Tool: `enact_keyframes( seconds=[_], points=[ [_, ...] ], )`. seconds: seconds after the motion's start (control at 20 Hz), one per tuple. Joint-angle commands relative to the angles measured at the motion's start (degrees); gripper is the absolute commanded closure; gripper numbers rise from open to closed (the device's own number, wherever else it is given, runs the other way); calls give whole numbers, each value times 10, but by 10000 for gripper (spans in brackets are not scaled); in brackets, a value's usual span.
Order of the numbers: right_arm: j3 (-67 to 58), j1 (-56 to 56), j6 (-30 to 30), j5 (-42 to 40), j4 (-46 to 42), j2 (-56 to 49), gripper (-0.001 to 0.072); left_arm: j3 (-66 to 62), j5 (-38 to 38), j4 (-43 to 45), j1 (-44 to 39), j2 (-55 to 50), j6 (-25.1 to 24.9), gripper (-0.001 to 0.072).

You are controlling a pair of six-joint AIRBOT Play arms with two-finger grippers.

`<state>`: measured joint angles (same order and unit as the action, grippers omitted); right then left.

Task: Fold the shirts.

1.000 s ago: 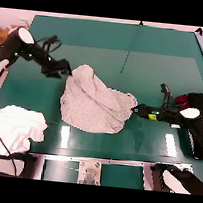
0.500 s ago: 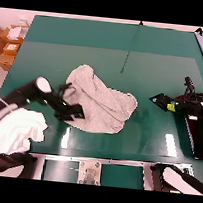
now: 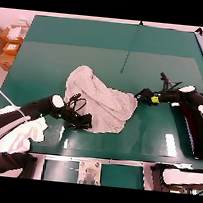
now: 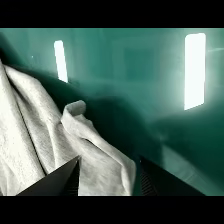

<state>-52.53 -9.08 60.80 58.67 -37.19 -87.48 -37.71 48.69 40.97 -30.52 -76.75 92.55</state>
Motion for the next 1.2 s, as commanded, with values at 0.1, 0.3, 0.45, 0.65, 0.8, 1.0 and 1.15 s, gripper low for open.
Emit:
enact_keyframes(
  seconds=[0.1, 0.3, 0.45, 0.65, 0.8, 1.0, 1.15],
  points=[
    [-23, 43, 0, 8, 5, -38, 652, -7, -49, 14, 17, 0, -15, 683],
    [-34, 7, 0, 24, 8, -35, 701, -63, 25, 81, 82, 9, -15, 683],
    [-62, -28, 0, 68, 31, -4, 701, -141, 61, 139, 119, 68, -15, 684],
    [-150, -96, -24, 147, 206, 104, 701, -335, 47, 169, 149, 195, -42, 684],
    [-252, -147, -55, 148, 366, 215, 700, -521, 37, 172, 149, 254, -62, 684],
    [-416, -193, -58, 146, 387, 321, 699, -735, 101, 170, 149, 261, -78, 684],
    [-478, -218, -53, 139, 331, 378, 700, -810, 131, 193, 149, 265, -75, 684]
  ],
)
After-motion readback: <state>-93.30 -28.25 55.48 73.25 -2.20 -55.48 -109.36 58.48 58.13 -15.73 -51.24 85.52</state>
